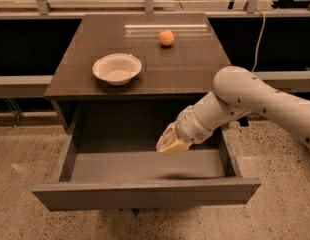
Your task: Open top drawer
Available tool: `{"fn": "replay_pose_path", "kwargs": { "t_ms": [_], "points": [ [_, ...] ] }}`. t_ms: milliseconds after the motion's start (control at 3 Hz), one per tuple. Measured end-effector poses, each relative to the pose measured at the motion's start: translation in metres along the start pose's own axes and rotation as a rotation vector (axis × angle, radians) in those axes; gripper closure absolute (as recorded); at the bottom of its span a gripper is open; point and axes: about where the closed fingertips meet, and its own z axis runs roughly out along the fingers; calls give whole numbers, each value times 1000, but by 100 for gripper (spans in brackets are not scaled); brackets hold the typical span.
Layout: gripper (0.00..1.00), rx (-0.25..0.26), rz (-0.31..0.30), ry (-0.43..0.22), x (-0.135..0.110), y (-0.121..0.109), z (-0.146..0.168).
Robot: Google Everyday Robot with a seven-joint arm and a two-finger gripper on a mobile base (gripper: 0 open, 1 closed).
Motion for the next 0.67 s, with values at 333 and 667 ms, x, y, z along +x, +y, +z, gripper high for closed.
{"fn": "replay_pose_path", "kwargs": {
  "t_ms": [333, 667],
  "points": [
    [81, 31, -33, -35, -8, -11, -17],
    [59, 29, -36, -36, -9, -11, -17]
  ]
}}
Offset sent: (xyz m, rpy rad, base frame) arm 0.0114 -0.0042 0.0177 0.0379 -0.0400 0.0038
